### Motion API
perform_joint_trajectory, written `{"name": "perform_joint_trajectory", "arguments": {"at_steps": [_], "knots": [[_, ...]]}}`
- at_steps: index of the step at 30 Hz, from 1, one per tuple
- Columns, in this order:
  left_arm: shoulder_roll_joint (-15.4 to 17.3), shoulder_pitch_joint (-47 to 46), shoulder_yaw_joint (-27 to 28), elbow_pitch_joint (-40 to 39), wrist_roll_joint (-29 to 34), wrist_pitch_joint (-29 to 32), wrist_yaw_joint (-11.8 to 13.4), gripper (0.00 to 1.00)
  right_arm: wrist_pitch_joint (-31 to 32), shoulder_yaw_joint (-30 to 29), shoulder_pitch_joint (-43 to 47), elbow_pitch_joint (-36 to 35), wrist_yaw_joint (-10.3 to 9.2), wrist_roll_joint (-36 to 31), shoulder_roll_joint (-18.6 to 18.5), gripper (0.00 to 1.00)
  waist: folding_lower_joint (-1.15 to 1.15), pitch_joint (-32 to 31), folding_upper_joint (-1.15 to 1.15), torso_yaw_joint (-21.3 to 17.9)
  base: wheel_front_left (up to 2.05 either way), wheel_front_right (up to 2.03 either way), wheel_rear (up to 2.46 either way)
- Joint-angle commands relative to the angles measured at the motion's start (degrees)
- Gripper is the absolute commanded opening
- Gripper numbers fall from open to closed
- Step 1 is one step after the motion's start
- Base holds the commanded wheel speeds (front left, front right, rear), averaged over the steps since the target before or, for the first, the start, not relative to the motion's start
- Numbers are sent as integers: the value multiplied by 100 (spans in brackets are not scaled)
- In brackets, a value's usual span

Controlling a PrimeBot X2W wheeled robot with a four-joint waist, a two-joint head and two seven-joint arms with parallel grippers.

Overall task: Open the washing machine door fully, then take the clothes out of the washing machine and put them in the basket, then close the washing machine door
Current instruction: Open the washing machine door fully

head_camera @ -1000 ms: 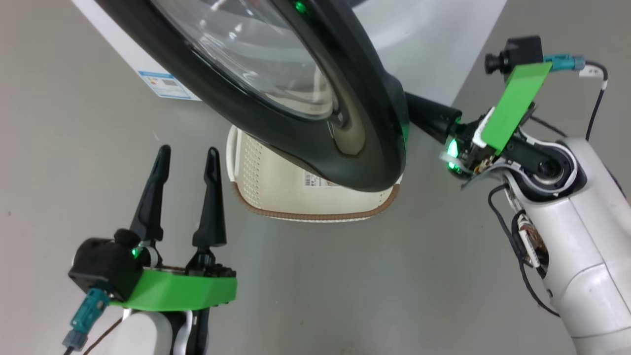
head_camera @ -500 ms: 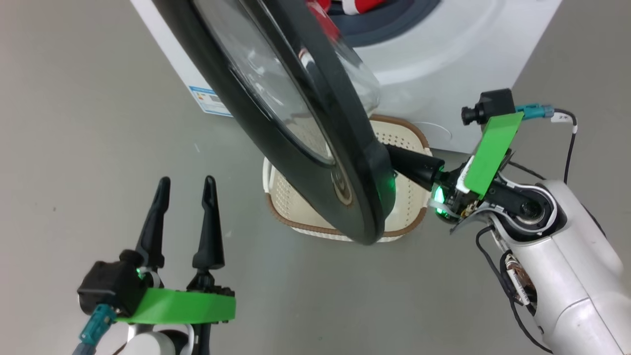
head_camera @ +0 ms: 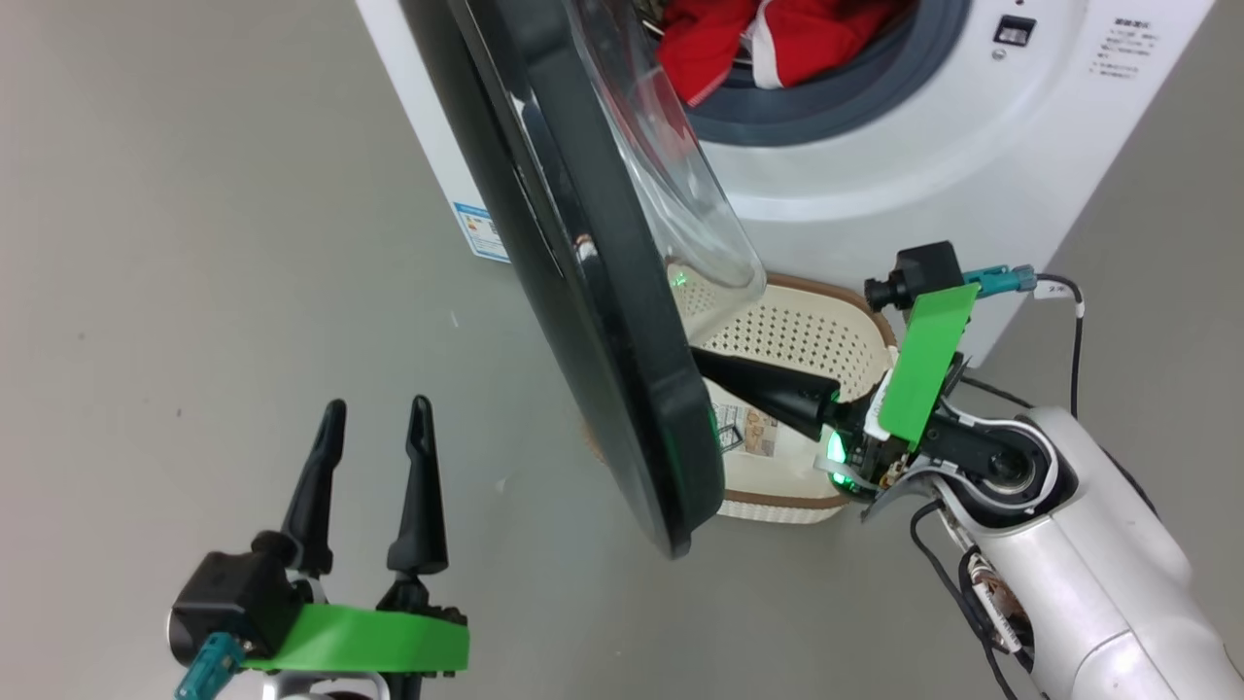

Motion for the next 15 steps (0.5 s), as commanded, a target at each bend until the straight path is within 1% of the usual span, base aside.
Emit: {"name": "perform_joint_trajectory", "arguments": {"at_steps": [1,15], "knots": [[95,41,163,-97,-38,-45,30,100,53,142,90,-151,30,66,170,0,0,-158,0,175,0,0,0],[95,248,99,58,-35,-45,5,100,24,452,287,-64,30,191,258,0,0,-487,0,634,0,0,0]]}}
